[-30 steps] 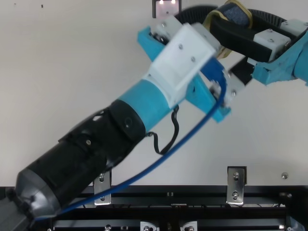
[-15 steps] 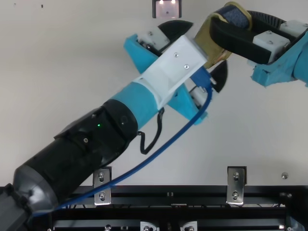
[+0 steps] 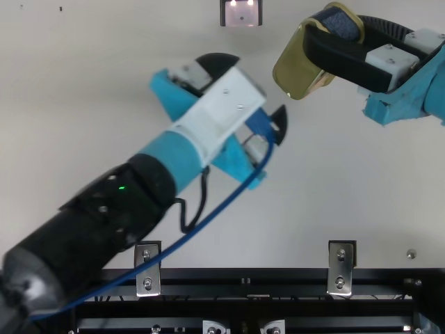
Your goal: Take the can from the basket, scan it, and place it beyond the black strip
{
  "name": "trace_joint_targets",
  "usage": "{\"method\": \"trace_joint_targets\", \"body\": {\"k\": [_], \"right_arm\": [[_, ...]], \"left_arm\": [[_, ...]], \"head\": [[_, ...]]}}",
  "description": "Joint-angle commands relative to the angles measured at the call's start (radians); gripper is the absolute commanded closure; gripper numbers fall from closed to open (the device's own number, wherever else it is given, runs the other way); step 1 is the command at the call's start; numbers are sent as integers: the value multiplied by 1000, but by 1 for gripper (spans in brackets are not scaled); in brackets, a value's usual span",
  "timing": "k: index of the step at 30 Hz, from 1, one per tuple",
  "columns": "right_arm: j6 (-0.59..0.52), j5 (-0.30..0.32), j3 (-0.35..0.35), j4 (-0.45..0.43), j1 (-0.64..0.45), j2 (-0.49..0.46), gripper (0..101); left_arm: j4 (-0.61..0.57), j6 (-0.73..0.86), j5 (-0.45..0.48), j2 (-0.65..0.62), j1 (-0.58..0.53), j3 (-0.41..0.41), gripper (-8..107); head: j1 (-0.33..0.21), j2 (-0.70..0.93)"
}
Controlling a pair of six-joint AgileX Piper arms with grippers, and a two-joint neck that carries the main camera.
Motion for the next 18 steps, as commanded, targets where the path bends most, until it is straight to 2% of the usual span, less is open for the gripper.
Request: {"method": "trace_joint_targets", "body": {"k": [1,10,18], "right_arm": [[0,0,0,0,0,0,101],[0,0,0,0,0,0,101],[0,0,0,0,0,0,101]], "left_arm": [[21,-15,2,-32,54,17,9],[169,-140,19,-234,264,106,9],[326,-302,62,-472,389,191,9]], "head": [[-5,-10],[-5,-10],[-5,-10]]}}
